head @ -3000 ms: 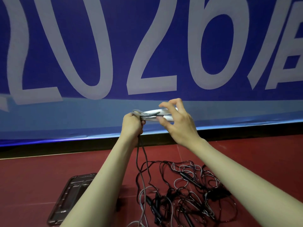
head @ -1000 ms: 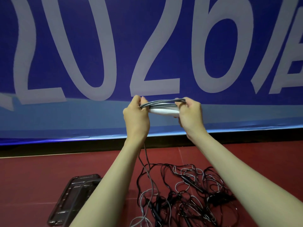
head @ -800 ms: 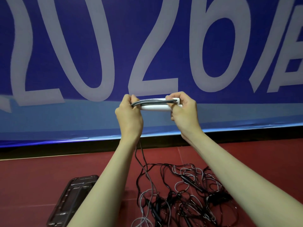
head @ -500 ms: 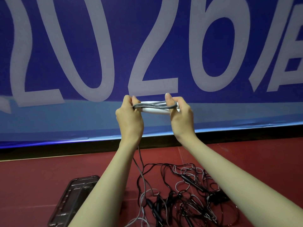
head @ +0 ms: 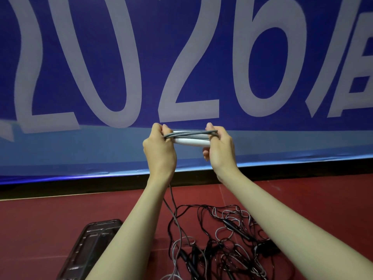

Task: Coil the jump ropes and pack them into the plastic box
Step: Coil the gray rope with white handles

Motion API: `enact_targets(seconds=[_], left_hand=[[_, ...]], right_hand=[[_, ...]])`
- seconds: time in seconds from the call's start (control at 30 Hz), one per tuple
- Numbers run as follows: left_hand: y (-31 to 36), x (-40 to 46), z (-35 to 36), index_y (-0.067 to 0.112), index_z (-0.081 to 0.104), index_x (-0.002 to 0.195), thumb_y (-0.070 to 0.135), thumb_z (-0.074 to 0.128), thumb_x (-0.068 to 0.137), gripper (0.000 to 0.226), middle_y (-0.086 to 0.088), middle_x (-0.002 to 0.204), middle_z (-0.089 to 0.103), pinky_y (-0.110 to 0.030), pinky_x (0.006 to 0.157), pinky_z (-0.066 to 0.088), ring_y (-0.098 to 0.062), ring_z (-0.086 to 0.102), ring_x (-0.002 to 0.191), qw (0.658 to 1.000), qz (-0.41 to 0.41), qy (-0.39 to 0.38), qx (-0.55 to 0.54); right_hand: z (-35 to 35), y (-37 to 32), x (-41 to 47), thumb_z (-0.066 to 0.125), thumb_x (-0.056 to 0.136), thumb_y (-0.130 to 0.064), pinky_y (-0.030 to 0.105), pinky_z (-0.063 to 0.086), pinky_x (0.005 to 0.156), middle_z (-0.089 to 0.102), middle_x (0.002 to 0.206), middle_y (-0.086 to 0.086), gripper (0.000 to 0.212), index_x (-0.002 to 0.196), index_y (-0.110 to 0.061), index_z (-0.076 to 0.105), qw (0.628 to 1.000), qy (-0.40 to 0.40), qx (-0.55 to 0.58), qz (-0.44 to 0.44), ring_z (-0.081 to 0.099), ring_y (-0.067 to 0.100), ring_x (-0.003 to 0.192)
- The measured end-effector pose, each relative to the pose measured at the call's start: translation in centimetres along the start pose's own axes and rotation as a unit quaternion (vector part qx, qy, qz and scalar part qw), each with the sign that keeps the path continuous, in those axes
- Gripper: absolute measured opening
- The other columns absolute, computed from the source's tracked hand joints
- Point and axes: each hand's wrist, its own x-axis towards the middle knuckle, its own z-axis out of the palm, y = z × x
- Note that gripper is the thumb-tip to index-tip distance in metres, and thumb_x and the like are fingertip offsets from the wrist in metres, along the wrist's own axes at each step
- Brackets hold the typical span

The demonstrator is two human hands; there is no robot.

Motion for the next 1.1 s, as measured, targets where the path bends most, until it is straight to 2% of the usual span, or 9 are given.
enact_targets(seconds=[0.13, 0.27, 0.5, 0.6, 0.7, 0.87, 0.93, 1.0, 1.1], left_hand=[[0.3, 0.1, 0.1, 0.002, 0.04, 0.071, 0.018, 0.039, 0.1, 0.033, 0.001, 0.056, 0.031, -0.024, 0.047, 0.022, -0.012, 0.021, 0.055, 1.0, 0.011, 0.013, -0.012], [0.6, 0.4, 0.1, 0.002, 0.039, 0.069, 0.017, 0.041, 0.1, 0.035, 0.002, 0.057, 0.031, -0.022, 0.046, 0.023, -0.009, 0.023, 0.052, 0.999, 0.016, 0.02, -0.027], [0.1, 0.5, 0.2, 0.004, 0.037, 0.065, 0.014, 0.042, 0.098, 0.035, 0.0, 0.057, 0.03, -0.021, 0.045, 0.02, -0.009, 0.02, 0.05, 0.999, 0.022, -0.03, -0.009], [0.1, 0.6, 0.1, 0.002, 0.039, 0.064, 0.012, 0.043, 0.096, 0.034, -0.002, 0.057, 0.031, -0.02, 0.044, 0.02, -0.009, 0.021, 0.049, 0.999, 0.019, -0.035, 0.001], [0.3, 1.0, -0.4, 0.008, 0.04, 0.062, 0.02, 0.048, 0.097, 0.039, -0.002, 0.057, 0.036, -0.019, 0.043, 0.024, -0.01, 0.024, 0.049, 0.995, -0.003, -0.098, 0.025], [0.0, 1.4, -1.2, 0.008, 0.06, 0.088, 0.047, 0.058, 0.091, 0.039, 0.004, 0.056, 0.045, -0.016, 0.039, 0.026, -0.008, 0.031, 0.042, 0.963, -0.042, -0.256, 0.077], [-0.1, 1.4, -1.6, 0.018, 0.058, 0.105, 0.046, 0.064, 0.087, 0.034, 0.007, 0.06, 0.046, -0.016, 0.042, 0.029, -0.002, 0.036, 0.039, 0.949, -0.044, -0.306, 0.062], [0.0, 1.3, -1.9, 0.028, 0.047, 0.122, 0.042, 0.069, 0.084, 0.045, 0.006, 0.061, 0.045, -0.02, 0.048, 0.031, -0.002, 0.04, 0.042, 0.937, -0.058, -0.345, 0.012], [0.6, 1.2, -2.0, 0.028, 0.04, 0.129, 0.036, 0.063, 0.09, 0.046, 0.001, 0.06, 0.041, -0.023, 0.051, 0.031, -0.007, 0.035, 0.048, 0.932, -0.056, -0.353, -0.065]], right_hand=[[-0.3, -0.2, 0.4, 0.044, 0.103, -0.035, 0.024, 0.041, 0.04, 0.061, 0.079, 0.011, 0.024, 0.107, -0.014, 0.056, 0.997, -0.023, 0.013, 0.075, 0.047, 0.013, 0.045], [-1.7, -0.6, 1.2, 0.043, 0.103, -0.025, 0.018, 0.031, 0.04, 0.051, 0.074, 0.003, 0.016, 0.098, -0.024, 0.058, 0.994, -0.09, -0.039, 0.043, 0.043, 0.008, 0.049], [-2.8, -0.5, 1.6, 0.044, 0.102, -0.017, 0.019, 0.028, 0.038, 0.05, 0.068, 0.007, 0.016, 0.104, -0.005, 0.054, 0.993, -0.108, -0.012, 0.048, 0.038, 0.008, 0.048], [-3.0, -0.8, 1.6, 0.042, 0.102, -0.014, 0.019, 0.02, 0.036, 0.041, 0.063, 0.004, 0.008, 0.101, -0.01, 0.05, 0.983, -0.154, 0.053, 0.083, 0.03, 0.01, 0.048], [-3.1, -0.9, 1.9, 0.041, 0.101, -0.012, 0.02, 0.02, 0.038, 0.04, 0.065, 0.002, 0.009, 0.095, -0.011, 0.047, 0.989, -0.136, 0.014, 0.062, 0.031, 0.008, 0.048], [-3.7, -0.3, 2.6, 0.039, 0.1, -0.01, 0.021, 0.021, 0.038, 0.039, 0.064, 0.003, 0.012, 0.089, -0.011, 0.045, 0.995, -0.085, -0.033, 0.04, 0.033, 0.007, 0.046], [-3.9, -0.1, 2.9, 0.038, 0.1, -0.008, 0.021, 0.022, 0.037, 0.039, 0.064, 0.003, 0.012, 0.09, -0.012, 0.044, 0.997, -0.059, -0.032, 0.04, 0.032, 0.009, 0.048], [-4.5, 0.0, 3.2, 0.036, 0.099, -0.007, 0.021, 0.023, 0.037, 0.042, 0.067, 0.005, 0.011, 0.094, -0.011, 0.044, 0.999, -0.016, -0.021, 0.044, 0.034, 0.01, 0.051], [-5.2, -0.4, 3.5, 0.036, 0.101, -0.007, 0.019, 0.023, 0.037, 0.043, 0.071, 0.005, 0.012, 0.096, -0.01, 0.046, 0.996, 0.011, 0.046, 0.07, 0.036, 0.008, 0.05]])
